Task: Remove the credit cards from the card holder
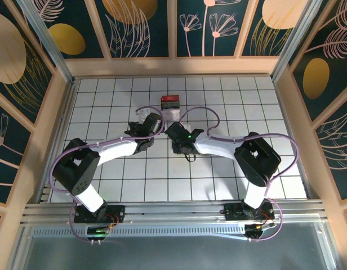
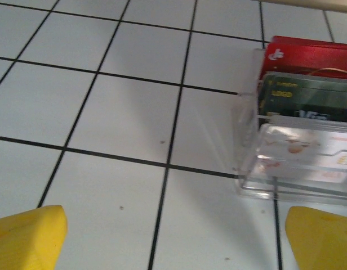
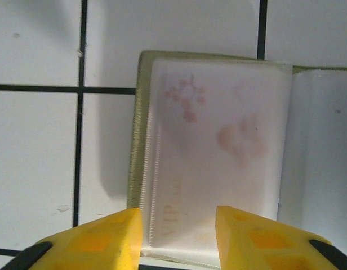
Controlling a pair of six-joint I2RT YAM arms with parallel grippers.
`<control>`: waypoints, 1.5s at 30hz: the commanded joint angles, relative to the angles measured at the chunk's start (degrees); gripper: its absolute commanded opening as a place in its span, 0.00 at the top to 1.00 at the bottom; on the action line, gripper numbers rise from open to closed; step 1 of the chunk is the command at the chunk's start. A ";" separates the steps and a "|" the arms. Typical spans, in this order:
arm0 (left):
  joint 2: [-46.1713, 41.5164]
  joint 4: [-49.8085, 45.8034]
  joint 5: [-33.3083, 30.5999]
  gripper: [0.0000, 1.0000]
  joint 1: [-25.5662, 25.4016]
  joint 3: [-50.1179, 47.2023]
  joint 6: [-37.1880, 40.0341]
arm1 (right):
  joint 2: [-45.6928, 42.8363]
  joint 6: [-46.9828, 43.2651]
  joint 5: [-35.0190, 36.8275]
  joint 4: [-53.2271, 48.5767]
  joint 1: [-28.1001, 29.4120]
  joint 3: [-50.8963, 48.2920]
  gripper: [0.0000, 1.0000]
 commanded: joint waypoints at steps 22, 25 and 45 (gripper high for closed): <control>-0.52 -2.76 -2.94 0.01 0.54 0.45 -1.24 | 5.25 -0.23 -3.23 -0.93 -1.90 -2.12 0.55; -0.41 -2.71 -2.52 0.01 0.51 0.75 -1.13 | 5.56 -0.39 -3.26 -0.95 -2.06 -2.33 0.60; 0.03 -2.93 -2.08 0.01 0.53 2.82 1.53 | -2.72 1.40 2.75 0.17 -5.96 -3.68 0.84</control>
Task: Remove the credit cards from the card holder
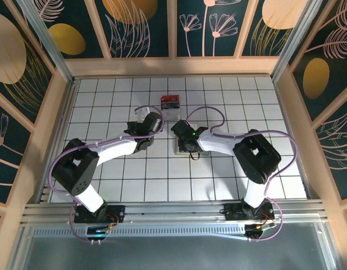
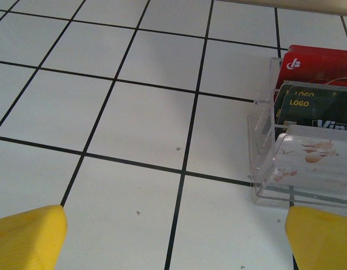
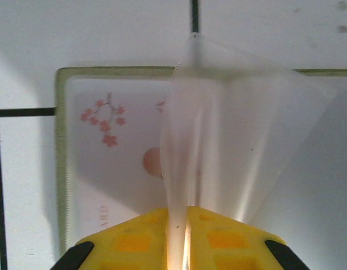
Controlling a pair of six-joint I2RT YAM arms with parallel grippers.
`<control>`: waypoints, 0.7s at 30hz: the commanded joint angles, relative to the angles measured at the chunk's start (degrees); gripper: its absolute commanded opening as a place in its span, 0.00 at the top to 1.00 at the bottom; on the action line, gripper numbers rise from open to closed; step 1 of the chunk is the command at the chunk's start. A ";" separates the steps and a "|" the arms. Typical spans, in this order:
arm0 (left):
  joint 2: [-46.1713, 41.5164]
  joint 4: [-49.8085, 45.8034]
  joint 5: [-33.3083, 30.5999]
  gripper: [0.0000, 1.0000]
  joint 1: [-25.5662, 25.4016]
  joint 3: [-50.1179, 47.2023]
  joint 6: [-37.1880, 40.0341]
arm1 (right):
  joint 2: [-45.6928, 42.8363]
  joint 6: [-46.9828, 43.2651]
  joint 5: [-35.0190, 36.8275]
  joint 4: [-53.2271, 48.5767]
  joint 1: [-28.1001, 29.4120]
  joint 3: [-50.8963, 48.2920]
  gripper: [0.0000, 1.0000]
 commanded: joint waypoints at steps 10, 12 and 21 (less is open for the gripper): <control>0.04 -1.08 -0.94 0.01 0.25 1.91 1.95 | -6.53 2.82 5.18 -0.76 -3.10 -4.29 0.74; 0.03 -1.12 -0.94 0.01 0.26 1.92 1.95 | -7.10 3.10 5.29 -0.68 -3.44 -4.96 0.73; 0.47 -1.30 -0.32 0.01 0.27 1.92 2.04 | -11.17 3.78 4.10 0.61 -5.71 -8.13 0.67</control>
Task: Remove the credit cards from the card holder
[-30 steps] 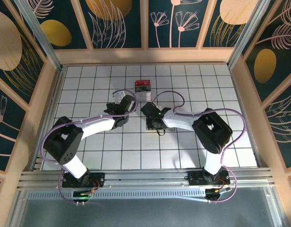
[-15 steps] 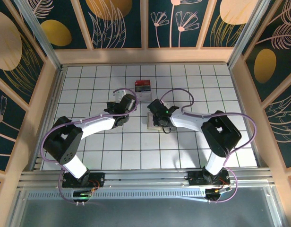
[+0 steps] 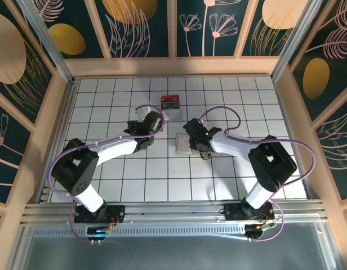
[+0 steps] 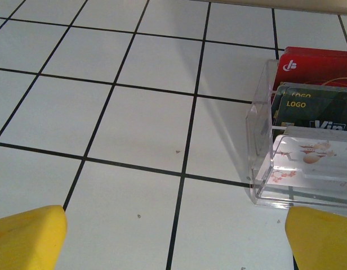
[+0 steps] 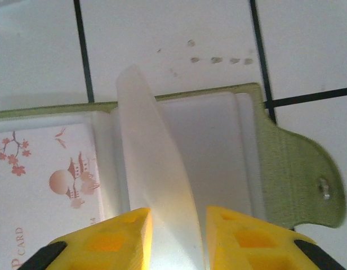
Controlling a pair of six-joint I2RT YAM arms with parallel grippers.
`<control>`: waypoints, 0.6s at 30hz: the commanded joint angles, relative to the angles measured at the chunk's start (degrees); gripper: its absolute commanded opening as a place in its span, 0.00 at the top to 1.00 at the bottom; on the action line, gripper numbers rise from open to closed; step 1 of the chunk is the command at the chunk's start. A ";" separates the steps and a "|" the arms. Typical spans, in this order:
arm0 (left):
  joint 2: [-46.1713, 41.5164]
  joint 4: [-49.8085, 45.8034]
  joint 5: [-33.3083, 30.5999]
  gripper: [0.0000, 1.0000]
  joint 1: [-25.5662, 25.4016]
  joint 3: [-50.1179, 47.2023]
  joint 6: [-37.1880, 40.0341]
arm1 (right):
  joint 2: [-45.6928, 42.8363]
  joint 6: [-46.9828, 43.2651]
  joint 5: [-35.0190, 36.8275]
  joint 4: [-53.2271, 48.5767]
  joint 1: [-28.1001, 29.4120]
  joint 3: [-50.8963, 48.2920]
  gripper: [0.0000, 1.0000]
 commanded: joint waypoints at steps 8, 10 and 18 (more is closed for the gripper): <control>1.06 0.03 2.05 0.01 0.27 1.35 2.17 | -1.30 0.99 0.31 1.08 -2.30 -2.31 0.66; 1.21 0.71 3.56 0.01 0.30 1.35 3.19 | -0.89 0.99 0.04 1.25 -2.87 -2.75 0.66; 1.23 5.06 11.25 0.01 -0.07 0.52 5.66 | -1.51 0.40 -2.65 2.84 -5.64 -5.16 0.67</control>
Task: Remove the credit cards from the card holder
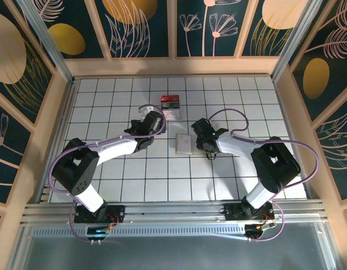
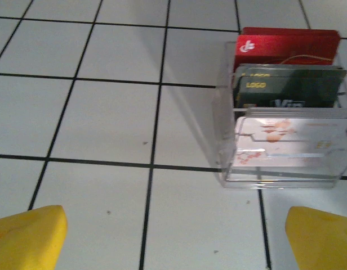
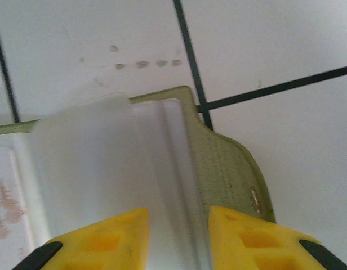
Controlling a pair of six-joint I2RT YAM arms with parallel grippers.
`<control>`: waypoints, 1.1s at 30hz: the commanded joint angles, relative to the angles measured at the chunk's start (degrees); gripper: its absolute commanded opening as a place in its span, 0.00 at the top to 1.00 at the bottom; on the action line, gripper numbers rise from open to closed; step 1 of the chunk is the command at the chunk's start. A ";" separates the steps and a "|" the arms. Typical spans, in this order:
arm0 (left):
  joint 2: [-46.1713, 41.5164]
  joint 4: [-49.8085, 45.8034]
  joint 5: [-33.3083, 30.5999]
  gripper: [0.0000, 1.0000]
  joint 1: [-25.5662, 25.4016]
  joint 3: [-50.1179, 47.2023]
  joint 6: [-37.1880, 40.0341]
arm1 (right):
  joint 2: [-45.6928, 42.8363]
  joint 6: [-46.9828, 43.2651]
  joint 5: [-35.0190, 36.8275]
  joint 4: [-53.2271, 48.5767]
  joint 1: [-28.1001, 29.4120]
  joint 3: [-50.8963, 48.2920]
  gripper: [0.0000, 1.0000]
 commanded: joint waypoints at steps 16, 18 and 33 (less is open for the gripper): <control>11.33 1.32 5.19 0.01 -8.03 5.40 8.80 | -3.02 -3.91 -7.04 -0.76 -1.64 4.86 0.67; 12.23 1.67 5.57 0.01 -8.03 5.14 7.99 | -2.79 -4.01 -7.61 -0.64 -1.70 5.32 0.67; 15.25 0.28 5.29 0.01 -8.05 4.27 5.42 | -1.91 -4.68 -12.99 2.26 -5.22 2.93 0.52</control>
